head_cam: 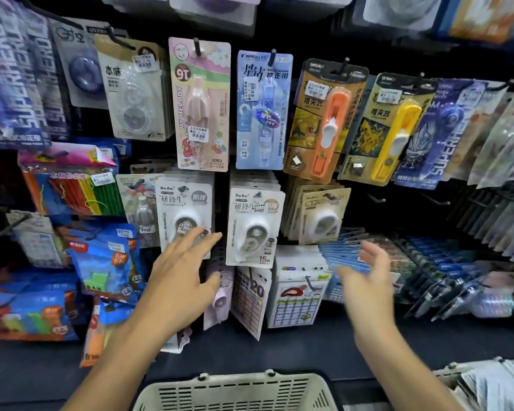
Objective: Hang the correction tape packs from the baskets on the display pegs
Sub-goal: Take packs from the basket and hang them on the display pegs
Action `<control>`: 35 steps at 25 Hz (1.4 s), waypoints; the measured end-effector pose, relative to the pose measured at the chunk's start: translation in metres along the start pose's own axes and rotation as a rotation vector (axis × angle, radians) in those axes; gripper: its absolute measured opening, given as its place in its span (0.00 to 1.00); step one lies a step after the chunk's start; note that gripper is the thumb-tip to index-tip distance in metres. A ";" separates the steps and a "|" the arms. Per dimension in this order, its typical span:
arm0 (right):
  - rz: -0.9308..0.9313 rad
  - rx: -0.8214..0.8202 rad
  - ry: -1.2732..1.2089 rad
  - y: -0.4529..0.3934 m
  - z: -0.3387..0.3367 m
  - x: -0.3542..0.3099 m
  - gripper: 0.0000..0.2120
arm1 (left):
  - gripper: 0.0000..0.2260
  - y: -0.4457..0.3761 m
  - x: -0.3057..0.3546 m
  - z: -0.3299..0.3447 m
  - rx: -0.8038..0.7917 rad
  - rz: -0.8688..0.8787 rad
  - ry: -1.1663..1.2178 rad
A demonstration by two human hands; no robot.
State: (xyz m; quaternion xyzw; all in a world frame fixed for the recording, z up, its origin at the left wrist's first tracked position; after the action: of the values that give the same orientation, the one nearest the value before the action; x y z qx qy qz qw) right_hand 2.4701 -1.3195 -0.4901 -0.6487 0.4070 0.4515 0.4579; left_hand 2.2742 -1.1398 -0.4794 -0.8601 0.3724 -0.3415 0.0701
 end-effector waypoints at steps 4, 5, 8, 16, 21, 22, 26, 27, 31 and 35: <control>-0.878 -0.455 0.739 0.012 0.057 -0.005 0.30 | 0.35 -0.004 -0.009 0.009 -0.029 -0.035 -0.146; -0.893 -0.512 0.849 0.008 0.075 -0.007 0.34 | 0.36 -0.005 -0.012 0.011 -0.051 -0.039 -0.190; -0.848 -0.500 0.924 -0.004 0.109 -0.013 0.42 | 0.39 -0.007 -0.022 0.018 -0.109 -0.039 -0.288; -1.010 -0.361 0.990 0.003 0.109 0.002 0.43 | 0.36 0.003 -0.032 0.027 -0.093 0.021 -0.241; -0.663 -0.472 0.836 0.073 0.085 0.128 0.29 | 0.27 0.070 -0.068 0.085 -0.326 0.039 -0.296; -0.433 -0.710 0.906 0.097 0.079 0.170 0.26 | 0.27 0.099 -0.084 0.106 -0.493 0.017 -0.317; 0.254 -1.473 1.112 0.196 0.029 0.306 0.26 | 0.27 0.234 -0.154 0.169 -0.983 -0.319 -0.239; 0.318 -1.449 1.096 0.207 0.023 0.326 0.27 | 0.28 0.259 -0.166 0.180 -1.058 -0.354 -0.254; 0.447 -0.888 0.916 0.194 0.035 0.354 0.35 | 0.29 0.279 -0.190 0.217 -1.119 -0.354 -0.317; 0.502 -0.835 0.933 0.187 0.054 0.371 0.31 | 0.32 0.253 -0.194 0.256 -1.095 -0.062 -0.472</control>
State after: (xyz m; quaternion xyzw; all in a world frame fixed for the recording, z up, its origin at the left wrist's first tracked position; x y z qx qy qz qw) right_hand 2.3793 -1.3567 -0.8971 -0.7840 0.4920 0.3361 -0.1740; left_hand 2.1924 -1.2209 -0.8718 -0.8342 0.4434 0.0987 -0.3126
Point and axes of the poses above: each hand's wrist, its own y-axis away from the middle knuckle, its own z-axis out of the palm, x = y × z, the point moved 1 cm from there along -y, towards the middle knuckle, and after that the axes turned 7 degrees about x, right-handed, at the moved point
